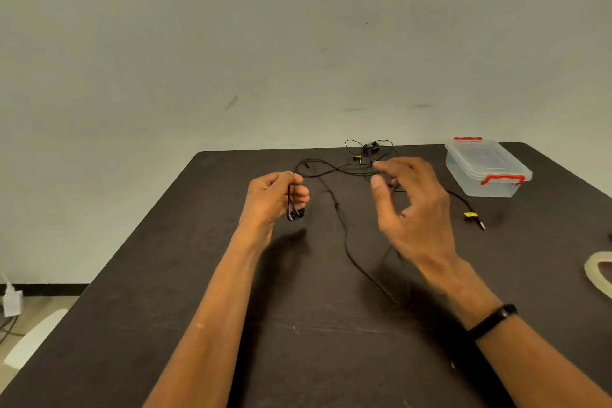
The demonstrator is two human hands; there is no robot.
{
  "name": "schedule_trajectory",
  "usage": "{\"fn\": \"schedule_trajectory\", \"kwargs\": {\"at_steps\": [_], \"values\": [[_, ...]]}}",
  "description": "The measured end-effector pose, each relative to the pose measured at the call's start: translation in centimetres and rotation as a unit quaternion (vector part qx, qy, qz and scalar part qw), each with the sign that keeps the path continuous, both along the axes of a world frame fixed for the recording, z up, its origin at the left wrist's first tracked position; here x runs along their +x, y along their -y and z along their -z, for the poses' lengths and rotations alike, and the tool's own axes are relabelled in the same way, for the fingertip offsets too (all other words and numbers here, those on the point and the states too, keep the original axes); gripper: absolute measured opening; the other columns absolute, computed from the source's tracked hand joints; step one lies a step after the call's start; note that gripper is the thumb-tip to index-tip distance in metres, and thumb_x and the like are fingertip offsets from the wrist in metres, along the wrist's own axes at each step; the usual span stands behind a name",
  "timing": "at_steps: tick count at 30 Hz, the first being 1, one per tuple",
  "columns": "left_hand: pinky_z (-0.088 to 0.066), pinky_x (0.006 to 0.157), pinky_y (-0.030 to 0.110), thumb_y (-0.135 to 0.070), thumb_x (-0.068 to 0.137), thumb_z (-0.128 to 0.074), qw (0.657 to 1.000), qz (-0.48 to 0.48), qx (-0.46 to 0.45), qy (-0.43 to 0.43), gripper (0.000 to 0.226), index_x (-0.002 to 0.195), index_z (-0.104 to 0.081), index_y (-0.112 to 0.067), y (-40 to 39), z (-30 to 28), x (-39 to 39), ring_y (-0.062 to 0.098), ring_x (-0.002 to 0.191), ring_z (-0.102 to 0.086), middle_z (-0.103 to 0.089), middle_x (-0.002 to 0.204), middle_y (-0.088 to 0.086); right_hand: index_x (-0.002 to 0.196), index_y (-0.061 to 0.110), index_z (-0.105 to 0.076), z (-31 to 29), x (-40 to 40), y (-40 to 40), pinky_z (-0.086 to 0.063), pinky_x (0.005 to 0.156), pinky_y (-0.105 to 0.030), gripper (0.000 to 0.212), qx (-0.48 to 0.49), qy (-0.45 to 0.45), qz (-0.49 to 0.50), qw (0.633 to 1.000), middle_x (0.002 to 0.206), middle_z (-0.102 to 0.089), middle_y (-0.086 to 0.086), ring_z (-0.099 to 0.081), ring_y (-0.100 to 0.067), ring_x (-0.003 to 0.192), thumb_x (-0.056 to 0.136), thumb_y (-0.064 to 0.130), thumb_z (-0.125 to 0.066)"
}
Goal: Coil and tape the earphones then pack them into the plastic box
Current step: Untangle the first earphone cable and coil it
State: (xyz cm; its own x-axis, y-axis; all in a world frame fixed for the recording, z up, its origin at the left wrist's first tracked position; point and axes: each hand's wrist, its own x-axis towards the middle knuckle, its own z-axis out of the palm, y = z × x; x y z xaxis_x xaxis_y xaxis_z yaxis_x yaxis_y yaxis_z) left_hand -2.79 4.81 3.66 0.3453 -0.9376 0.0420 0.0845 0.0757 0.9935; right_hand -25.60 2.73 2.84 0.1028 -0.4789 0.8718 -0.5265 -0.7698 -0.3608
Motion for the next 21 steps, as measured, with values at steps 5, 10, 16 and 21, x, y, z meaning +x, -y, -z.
{"fn": "schedule_trajectory", "kwargs": {"at_steps": [5, 10, 16, 21], "values": [[-0.058, 0.097, 0.046, -0.014, 0.106, -0.056, 0.996, 0.034, 0.005, -0.078, 0.020, 0.101, -0.072, -0.003, 0.0, 0.1, -0.7, 0.030, 0.095, -0.078, -0.079, 0.095, 0.017, 0.114, 0.004, -0.073, 1.5, 2.3, -1.6, -0.058, 0.074, -0.031, 0.022, 0.007, -0.114, -0.104, 0.988, 0.108, -0.064, -0.005, -0.063, -0.014, 0.086, 0.101, 0.020, -0.068], [-0.061, 0.090, 0.030, -0.012, 0.103, -0.059, 0.991, 0.106, -0.011, -0.083, 0.025, 0.110, -0.076, 0.006, -0.4, -0.2, -3.8, 0.028, 0.103, -0.073, -0.076, 0.113, 0.022, 0.108, 0.015, -0.073, 1.7, 2.8, -2.2, -0.058, 0.080, -0.031, 0.020, 0.115, -0.042, -0.099, 0.988, 0.103, -0.070, 0.006, -0.068, -0.008, 0.089, 0.093, 0.028, -0.078], [-0.061, 0.095, 0.040, -0.008, 0.096, -0.068, 0.989, 0.080, -0.027, -0.125, 0.015, 0.095, -0.082, -0.002, -0.8, 0.2, -8.4, 0.028, 0.092, -0.075, -0.079, 0.096, 0.019, 0.093, 0.021, -0.066, 0.9, 2.3, -2.0, -0.061, 0.073, -0.038, 0.014, 0.211, 0.039, -0.051, 0.975, 0.083, -0.072, 0.011, -0.071, -0.008, 0.077, 0.090, 0.025, -0.079], [-0.058, 0.094, 0.044, -0.013, 0.096, -0.071, 0.989, 0.067, -0.025, -0.126, 0.015, 0.091, -0.084, -0.012, -1.0, 0.7, -9.2, 0.029, 0.093, -0.073, -0.078, 0.103, 0.024, 0.093, 0.022, -0.069, 1.0, 2.1, -1.7, -0.064, 0.074, -0.032, 0.015, 0.299, 0.126, -0.088, 0.942, 0.082, -0.076, 0.008, -0.075, -0.007, 0.079, 0.089, 0.013, -0.081]]}}
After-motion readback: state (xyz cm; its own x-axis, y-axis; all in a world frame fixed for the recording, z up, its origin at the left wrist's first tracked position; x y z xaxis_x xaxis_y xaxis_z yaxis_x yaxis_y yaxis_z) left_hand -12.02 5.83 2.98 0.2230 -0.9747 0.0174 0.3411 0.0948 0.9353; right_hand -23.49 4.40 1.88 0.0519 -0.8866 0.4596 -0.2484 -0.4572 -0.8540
